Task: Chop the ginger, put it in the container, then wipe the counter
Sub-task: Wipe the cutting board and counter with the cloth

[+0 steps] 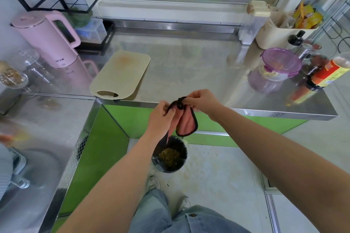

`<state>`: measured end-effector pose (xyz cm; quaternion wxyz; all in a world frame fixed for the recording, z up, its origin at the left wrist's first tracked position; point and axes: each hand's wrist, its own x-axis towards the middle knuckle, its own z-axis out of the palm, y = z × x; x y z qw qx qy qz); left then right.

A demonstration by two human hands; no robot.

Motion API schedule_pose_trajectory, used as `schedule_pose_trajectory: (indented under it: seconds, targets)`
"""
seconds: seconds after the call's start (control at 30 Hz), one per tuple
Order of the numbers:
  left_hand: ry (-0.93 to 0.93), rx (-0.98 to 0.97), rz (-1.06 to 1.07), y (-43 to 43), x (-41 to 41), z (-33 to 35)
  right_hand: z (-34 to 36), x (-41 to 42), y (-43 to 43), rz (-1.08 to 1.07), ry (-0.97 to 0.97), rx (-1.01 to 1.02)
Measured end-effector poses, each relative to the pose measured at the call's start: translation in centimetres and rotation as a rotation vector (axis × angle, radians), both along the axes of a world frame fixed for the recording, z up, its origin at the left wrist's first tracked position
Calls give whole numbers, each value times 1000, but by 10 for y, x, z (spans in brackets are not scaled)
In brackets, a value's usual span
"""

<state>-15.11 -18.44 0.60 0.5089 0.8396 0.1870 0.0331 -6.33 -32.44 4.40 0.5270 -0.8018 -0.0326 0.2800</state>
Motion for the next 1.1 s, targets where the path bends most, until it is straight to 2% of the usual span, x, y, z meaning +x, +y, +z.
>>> schedule_pose_trajectory:
  seconds: [0.1,0.23,0.37,0.47,0.63,0.8,0.93,1.1]
  targets:
    - [6,-138,47,13,-4,9,3,1,10,-32,26,9]
    - [232,-188,-150,38,-27,13,12,4,32,-141,144,131]
    - [181,-266,-16,62,-39,29,23,-1,61,77,250,150]
    - [154,-335,28,82,-44,51,31,-4,95,141,254,207]
    - [54,-259,177,135,-46,78,61,2,175,48,300,358]
    - [-65,-172,297,211,-42,114,104,14,261,222,139,438]
    - [-156,-116,415,279,-27,153,148,32,342,276,131,533]
    - [-216,90,495,372,-6,196,200,58,440,369,92,633]
